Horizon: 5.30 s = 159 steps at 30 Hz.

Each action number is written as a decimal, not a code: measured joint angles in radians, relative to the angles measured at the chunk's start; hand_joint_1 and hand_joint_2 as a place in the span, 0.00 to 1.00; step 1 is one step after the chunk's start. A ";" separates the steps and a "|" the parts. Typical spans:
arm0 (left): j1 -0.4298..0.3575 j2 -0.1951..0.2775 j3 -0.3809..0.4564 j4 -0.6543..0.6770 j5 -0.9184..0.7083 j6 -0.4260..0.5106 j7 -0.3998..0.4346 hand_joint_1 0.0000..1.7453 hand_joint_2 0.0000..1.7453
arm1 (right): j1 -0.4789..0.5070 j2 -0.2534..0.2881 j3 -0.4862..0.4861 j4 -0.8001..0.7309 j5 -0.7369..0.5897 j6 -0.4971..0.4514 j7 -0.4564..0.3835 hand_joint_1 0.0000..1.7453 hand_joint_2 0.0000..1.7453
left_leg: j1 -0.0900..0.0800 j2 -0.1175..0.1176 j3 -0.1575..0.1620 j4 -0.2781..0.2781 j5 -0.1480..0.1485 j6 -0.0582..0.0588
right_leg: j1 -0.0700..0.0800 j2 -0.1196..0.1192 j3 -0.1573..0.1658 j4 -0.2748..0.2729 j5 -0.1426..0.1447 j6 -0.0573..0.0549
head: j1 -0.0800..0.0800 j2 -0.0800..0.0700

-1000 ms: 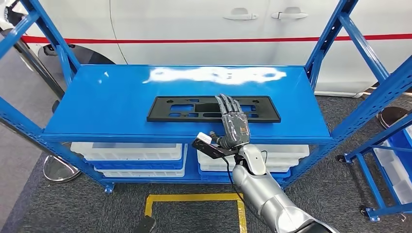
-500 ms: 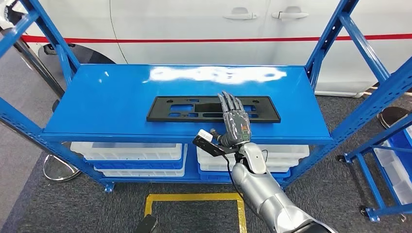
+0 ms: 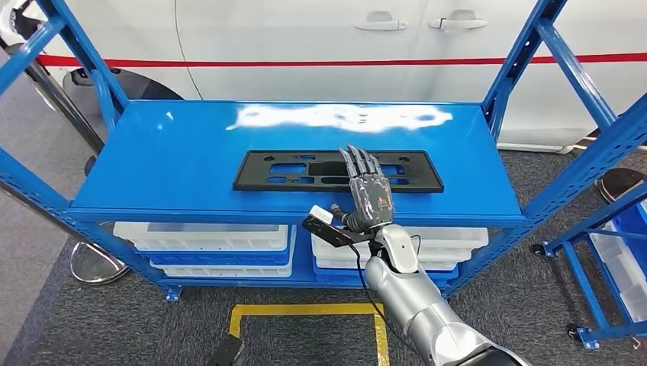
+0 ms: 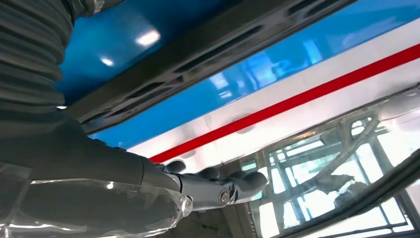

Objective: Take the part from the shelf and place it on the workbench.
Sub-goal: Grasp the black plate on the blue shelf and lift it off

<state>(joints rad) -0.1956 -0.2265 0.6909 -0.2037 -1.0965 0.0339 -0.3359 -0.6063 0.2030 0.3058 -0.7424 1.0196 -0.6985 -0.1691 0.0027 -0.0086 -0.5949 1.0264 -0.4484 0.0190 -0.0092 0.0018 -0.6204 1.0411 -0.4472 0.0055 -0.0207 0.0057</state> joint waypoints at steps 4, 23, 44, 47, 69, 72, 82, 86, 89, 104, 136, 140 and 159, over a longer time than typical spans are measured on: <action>-0.002 0.000 0.000 0.000 0.002 0.000 -0.001 0.00 0.00 | -0.001 0.002 0.000 0.008 0.008 0.000 0.003 0.00 1.00 | 0.005 0.002 -0.029 0.068 -0.049 -0.022 | -0.007 -0.002 0.006 -0.012 0.007 -0.023 | 0.000 0.000; -0.004 0.002 -0.002 0.000 -0.002 -0.003 -0.015 0.00 0.00 | 0.005 0.006 -0.016 0.029 0.011 0.000 -0.017 0.00 1.00 | 0.005 0.003 0.006 -0.014 0.008 0.026 | -0.004 -0.002 -0.125 0.266 -0.123 0.022 | 0.001 0.000; 0.000 0.005 -0.006 0.000 -0.004 -0.002 -0.015 0.00 0.00 | 0.004 0.014 -0.017 0.037 0.006 0.000 -0.022 0.00 1.00 | 0.008 0.005 -0.033 0.031 0.022 -0.025 | -0.001 0.000 0.035 -0.013 -0.020 -0.018 | 0.000 0.000; 0.001 0.005 -0.007 0.000 -0.004 -0.002 -0.013 0.00 0.00 | 0.003 0.014 -0.018 0.037 0.005 -0.001 -0.024 0.00 1.00 | 0.005 0.004 -0.019 0.000 0.017 -0.009 | 0.003 -0.002 0.035 -0.014 -0.023 -0.005 | 0.000 0.000; -0.007 0.006 -0.006 0.000 0.017 0.011 -0.019 0.00 0.00 | -0.014 0.014 -0.018 0.049 -0.015 -0.001 -0.020 0.00 1.00 | 0.010 0.003 -0.121 0.261 -0.126 -0.033 | -0.002 0.000 -0.002 -0.010 0.009 -0.033 | 0.000 0.000; -0.009 0.007 -0.006 0.000 0.015 0.003 -0.033 0.00 0.00 | -0.014 0.014 -0.018 0.055 -0.018 -0.001 -0.021 0.00 1.00 | 0.009 0.003 -0.093 0.186 -0.054 -0.028 | -0.002 0.002 0.003 -0.009 0.005 -0.031 | 0.000 0.000; -0.017 0.008 -0.008 0.000 0.012 0.000 -0.039 0.00 0.00 | -0.021 0.013 -0.027 0.056 -0.027 -0.001 -0.030 0.00 1.00 | 0.008 0.003 0.011 -0.019 0.010 0.018 | 0.000 0.003 -0.049 0.116 -0.074 0.014 | 0.000 0.000; -0.016 0.008 -0.007 0.000 0.019 0.004 -0.025 0.00 0.00 | -0.014 0.008 -0.035 0.061 -0.025 -0.001 -0.030 0.00 1.00 | 0.007 0.002 0.015 -0.015 0.000 0.022 | -0.004 0.002 -0.140 0.255 -0.090 0.019 | 0.000 0.000; -0.017 0.007 -0.006 0.000 0.019 0.007 -0.023 0.00 0.00 | -0.018 0.007 -0.039 0.063 -0.022 -0.001 -0.030 0.00 1.00 | 0.006 0.000 0.025 -0.005 -0.016 0.014 | -0.003 0.002 -0.063 0.070 0.014 0.011 | 0.000 0.000; -0.021 0.006 -0.006 0.000 0.018 -0.003 -0.039 0.00 0.00 | -0.026 0.007 -0.041 0.076 -0.013 -0.001 -0.033 0.00 1.00 | 0.008 0.003 -0.043 0.112 -0.035 -0.026 | -0.002 0.003 -0.005 -0.011 0.020 -0.028 | -0.001 0.000; -0.029 0.005 0.004 0.000 0.054 0.012 -0.072 0.00 0.00 | -0.037 0.004 -0.045 0.113 -0.016 -0.004 -0.039 1.00 1.00 | 0.006 0.004 -0.014 0.033 0.003 -0.014 | 0.004 0.004 0.003 -0.009 0.007 -0.027 | -0.001 0.000; -0.028 0.005 0.006 0.000 0.057 0.012 -0.075 0.00 0.00 | -0.041 -0.001 -0.046 0.109 -0.026 -0.006 -0.040 1.00 1.00 | 0.004 0.004 0.008 -0.013 0.005 0.000 | 0.005 0.005 0.005 -0.010 0.006 -0.007 | -0.001 0.000; -0.025 0.003 0.011 0.000 0.071 0.016 -0.088 0.00 0.00 | -0.035 -0.020 -0.047 0.083 -0.065 -0.003 -0.060 1.00 1.00 | 0.014 0.004 -0.045 0.132 -0.089 -0.033 | -0.006 -0.001 0.016 -0.019 0.008 -0.028 | -0.001 0.000</action>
<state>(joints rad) -0.2209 -0.2235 0.7020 -0.2041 -1.0252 0.0495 -0.4238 -0.6413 0.1835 0.2586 -0.6592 0.9543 -0.7015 -0.2288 0.0163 -0.0048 -0.6403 1.1582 -0.5371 -0.0141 -0.0155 0.0011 -0.6046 1.0225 -0.4387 -0.0223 -0.0213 0.0057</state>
